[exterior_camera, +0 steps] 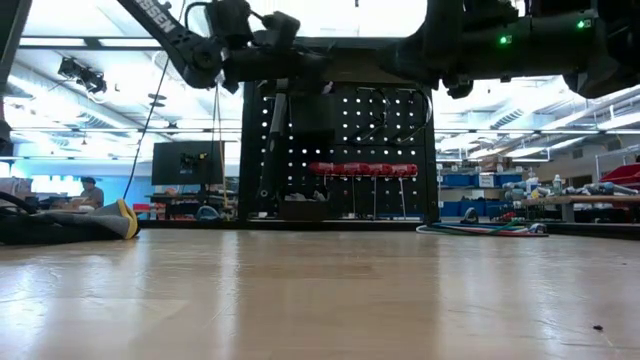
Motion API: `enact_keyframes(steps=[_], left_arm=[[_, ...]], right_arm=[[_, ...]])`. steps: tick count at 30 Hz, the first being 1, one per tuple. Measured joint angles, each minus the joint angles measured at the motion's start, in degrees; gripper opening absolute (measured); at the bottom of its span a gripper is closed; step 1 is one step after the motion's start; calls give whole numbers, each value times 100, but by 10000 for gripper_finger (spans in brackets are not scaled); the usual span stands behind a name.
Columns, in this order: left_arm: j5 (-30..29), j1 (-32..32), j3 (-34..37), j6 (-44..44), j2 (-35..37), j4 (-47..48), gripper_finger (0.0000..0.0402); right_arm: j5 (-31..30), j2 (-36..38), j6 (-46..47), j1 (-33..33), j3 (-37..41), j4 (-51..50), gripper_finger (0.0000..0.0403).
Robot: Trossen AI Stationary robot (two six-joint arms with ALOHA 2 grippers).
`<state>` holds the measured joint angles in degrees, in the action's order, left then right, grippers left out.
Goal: Hang tools onto peg board
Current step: Put the black pen on the peg board
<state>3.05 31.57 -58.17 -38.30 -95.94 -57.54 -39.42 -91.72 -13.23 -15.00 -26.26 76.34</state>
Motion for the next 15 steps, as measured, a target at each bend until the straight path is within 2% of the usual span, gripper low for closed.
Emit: enact_keyframes(steps=[4, 12, 15], left_arm=[[-420, -19, -88, 43, -107, -12, 44], [-524, -94, -88, 169, -110, 40, 57], [-626, -98, -88, 593, -110, 47, 61]], right_arm=[[2, 0, 9, 0, 0, -15, 140], [-3, 0, 17, 2, 0, -23, 140], [-3, 0, 17, 2, 0, -22, 140]])
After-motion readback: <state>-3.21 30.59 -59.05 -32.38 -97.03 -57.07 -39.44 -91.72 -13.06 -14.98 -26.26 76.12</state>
